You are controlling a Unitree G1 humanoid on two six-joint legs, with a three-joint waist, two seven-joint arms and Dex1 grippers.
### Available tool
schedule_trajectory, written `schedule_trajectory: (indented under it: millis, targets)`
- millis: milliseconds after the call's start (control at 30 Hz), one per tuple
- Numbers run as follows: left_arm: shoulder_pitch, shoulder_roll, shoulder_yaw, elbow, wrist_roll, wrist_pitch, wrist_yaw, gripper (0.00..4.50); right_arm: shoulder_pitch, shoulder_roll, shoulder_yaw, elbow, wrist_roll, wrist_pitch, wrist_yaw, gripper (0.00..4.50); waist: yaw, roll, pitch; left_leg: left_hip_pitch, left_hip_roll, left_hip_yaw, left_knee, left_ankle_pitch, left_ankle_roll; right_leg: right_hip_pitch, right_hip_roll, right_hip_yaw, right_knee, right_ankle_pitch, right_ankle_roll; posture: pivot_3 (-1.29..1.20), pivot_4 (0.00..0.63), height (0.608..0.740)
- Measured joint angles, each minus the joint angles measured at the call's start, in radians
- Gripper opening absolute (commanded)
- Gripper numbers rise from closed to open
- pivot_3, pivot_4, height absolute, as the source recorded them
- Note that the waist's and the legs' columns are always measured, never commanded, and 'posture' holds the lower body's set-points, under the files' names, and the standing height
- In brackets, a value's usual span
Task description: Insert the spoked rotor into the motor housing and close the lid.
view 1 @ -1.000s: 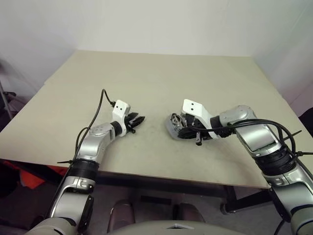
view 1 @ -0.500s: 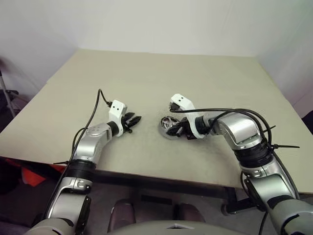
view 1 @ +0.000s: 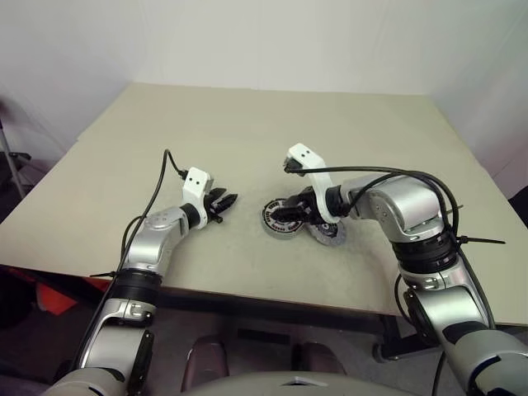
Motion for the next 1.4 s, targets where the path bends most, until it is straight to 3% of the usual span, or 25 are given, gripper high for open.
schedule_trajectory:
  millis: [267,400,567,767,933,967,1033,1167,1233,1400]
  targets:
    - [-0.007,-0.033,-0.017,0.002,0.000,-0.001,-0.005,2.07,-0.006,0.088,-0.271,0.003,0.013,-0.048,-0.161,2.60,0.005,0.000,0.000,0.000,0.000,0.000,-0.001,0.001,-0.001,0.000,0.000,0.000,0.000,0.000,0.000,0.00,0.000,0.740]
    - [-0.011,-0.036,-0.021,0.009,0.000,-0.001,-0.016,2.07,0.113,0.086,-0.483,-0.053,0.035,0.046,-0.207,2.60,0.015,-0.001,-0.001,0.000,-0.001,0.000,-0.002,0.001,-0.001,0.000,0.000,0.001,-0.001,0.000,0.000,0.00,0.000,0.740]
    - [-0.034,-0.039,-0.033,0.048,0.005,-0.002,-0.038,2.07,0.268,0.112,-0.652,-0.205,0.119,0.155,-0.252,2.60,0.022,0.000,-0.001,0.003,0.000,0.000,-0.006,0.003,-0.003,-0.001,0.002,0.002,0.000,0.000,0.000,0.00,0.000,0.740]
    - [-0.047,-0.041,-0.040,0.071,0.013,-0.005,-0.063,2.07,0.476,0.216,-0.812,-0.312,0.358,0.161,-0.430,2.60,0.026,0.001,-0.002,0.006,-0.001,0.000,-0.006,0.003,-0.004,0.001,0.000,0.004,0.000,0.000,0.000,0.00,0.000,0.740]
    - [-0.049,-0.041,-0.046,0.079,0.019,-0.009,-0.077,2.07,0.645,0.313,-0.891,-0.350,0.674,0.161,-0.669,2.60,0.025,0.003,-0.003,0.005,-0.001,0.000,-0.007,0.003,-0.004,0.001,0.000,0.003,-0.001,-0.004,0.007,0.00,0.000,0.740]
    - [-0.049,-0.041,-0.046,0.079,0.020,-0.010,-0.080,2.07,0.676,0.322,-0.914,-0.349,0.762,0.161,-0.726,2.78,0.025,0.004,-0.003,0.005,-0.002,0.000,-0.007,0.003,-0.004,0.000,0.000,0.003,-0.001,-0.004,0.007,0.00,0.000,0.740]
    - [-0.051,-0.040,-0.046,0.082,0.020,-0.010,-0.084,2.07,0.726,0.309,-0.912,-0.343,0.933,0.128,-0.843,3.16,0.025,0.004,-0.003,0.005,-0.002,0.000,-0.007,0.003,-0.004,0.000,0.000,0.003,-0.001,-0.005,0.008,0.00,0.000,0.740]
    - [-0.051,-0.035,-0.051,0.084,0.023,-0.010,-0.090,2.07,0.873,0.130,-0.706,-0.308,1.441,-0.217,-1.231,4.47,0.023,0.006,-0.004,0.005,-0.003,0.001,-0.008,0.003,-0.004,0.000,-0.003,0.001,-0.002,-0.006,0.010,0.00,0.000,0.740]
    - [-0.053,-0.035,-0.055,0.085,0.023,-0.010,-0.092,2.07,0.894,0.090,-0.622,-0.309,1.549,-0.367,-1.327,4.47,0.021,0.006,-0.005,0.004,-0.002,0.001,-0.008,0.002,-0.003,-0.001,-0.004,-0.003,-0.003,-0.006,0.010,0.00,0.000,0.740]
    - [-0.058,-0.029,-0.058,0.086,0.024,-0.010,-0.098,2.07,0.930,0.090,-0.487,-0.310,1.590,-0.564,-1.417,4.47,0.022,0.006,-0.006,-0.009,-0.003,0.000,-0.006,0.003,-0.004,-0.008,-0.006,-0.008,-0.003,-0.006,0.012,0.00,0.000,0.740]
